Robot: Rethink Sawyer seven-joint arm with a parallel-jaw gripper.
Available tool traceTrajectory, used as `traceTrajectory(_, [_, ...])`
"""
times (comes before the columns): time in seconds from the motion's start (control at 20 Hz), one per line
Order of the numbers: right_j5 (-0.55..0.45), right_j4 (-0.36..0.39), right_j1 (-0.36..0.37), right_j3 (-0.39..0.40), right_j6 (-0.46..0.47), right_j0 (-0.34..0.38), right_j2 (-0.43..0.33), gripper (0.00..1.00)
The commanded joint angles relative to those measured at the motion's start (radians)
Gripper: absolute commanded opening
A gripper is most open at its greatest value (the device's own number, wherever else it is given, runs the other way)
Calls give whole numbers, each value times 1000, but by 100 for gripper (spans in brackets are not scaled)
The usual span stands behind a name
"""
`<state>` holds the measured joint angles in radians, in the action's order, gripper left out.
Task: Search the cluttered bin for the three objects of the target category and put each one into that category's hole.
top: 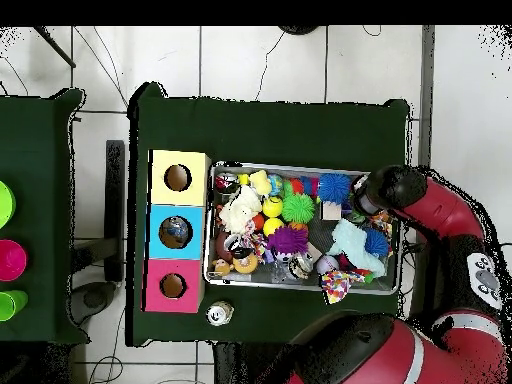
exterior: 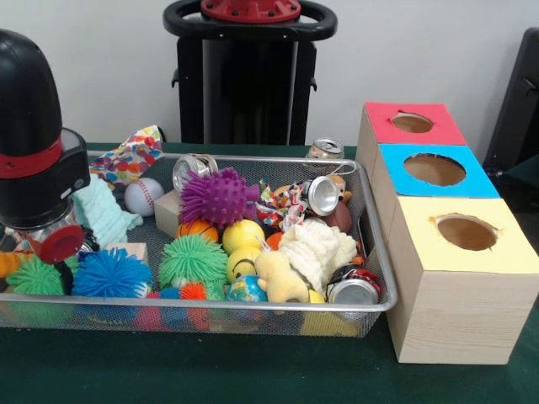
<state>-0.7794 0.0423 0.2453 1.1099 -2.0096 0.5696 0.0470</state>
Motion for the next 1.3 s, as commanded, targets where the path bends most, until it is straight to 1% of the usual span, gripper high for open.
traceTrajectory(0.05, [66,-31,-30,198,-65,-3,-115,100])
traceTrajectory(0.3, [156,-67,-4,303,-183,-49,-101,100])
traceTrajectory(0.5, [168,-131,20,380,-233,-69,-105,100])
traceTrajectory(0.65, [147,-179,46,419,-255,-92,-94,100])
traceTrajectory(0.8, [146,-214,74,449,-283,-123,-72,100])
traceTrajectory(1.05, [142,-282,103,494,-296,-147,-66,100])
traceTrajectory(1.3, [131,-322,98,489,-279,-169,-46,100])
